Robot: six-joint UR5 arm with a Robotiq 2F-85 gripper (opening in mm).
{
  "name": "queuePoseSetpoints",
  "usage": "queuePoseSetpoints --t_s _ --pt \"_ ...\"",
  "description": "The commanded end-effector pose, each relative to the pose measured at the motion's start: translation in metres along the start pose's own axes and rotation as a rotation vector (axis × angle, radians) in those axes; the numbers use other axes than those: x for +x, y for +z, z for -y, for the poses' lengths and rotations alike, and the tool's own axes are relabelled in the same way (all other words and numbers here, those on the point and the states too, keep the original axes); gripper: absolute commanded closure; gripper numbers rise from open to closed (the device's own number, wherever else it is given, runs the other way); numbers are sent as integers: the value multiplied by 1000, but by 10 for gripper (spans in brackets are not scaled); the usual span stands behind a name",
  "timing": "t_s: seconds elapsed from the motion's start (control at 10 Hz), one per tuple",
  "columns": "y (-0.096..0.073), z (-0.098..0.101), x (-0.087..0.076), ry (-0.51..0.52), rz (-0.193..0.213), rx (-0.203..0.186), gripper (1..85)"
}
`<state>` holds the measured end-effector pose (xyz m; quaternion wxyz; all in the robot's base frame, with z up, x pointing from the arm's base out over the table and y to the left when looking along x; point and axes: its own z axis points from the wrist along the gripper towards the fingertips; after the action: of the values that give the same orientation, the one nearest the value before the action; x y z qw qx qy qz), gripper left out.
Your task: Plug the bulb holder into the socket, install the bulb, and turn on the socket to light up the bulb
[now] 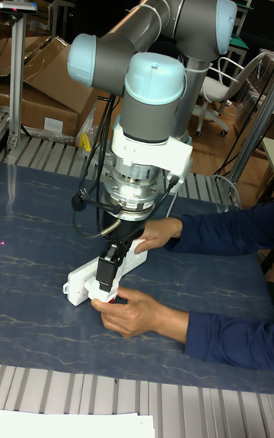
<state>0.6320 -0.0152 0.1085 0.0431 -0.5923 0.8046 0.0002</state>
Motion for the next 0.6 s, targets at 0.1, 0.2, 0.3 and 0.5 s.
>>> queuePoseSetpoints --t_s 0.1,0.2,0.3,0.5 --pt "-1 -3 2 -27 12 -6 247" --pt "-1 -3 2 -28 11 -6 260" --pt "-1 -3 3 -27 9 -5 287" --pt "-1 -2 3 -15 6 -6 347"
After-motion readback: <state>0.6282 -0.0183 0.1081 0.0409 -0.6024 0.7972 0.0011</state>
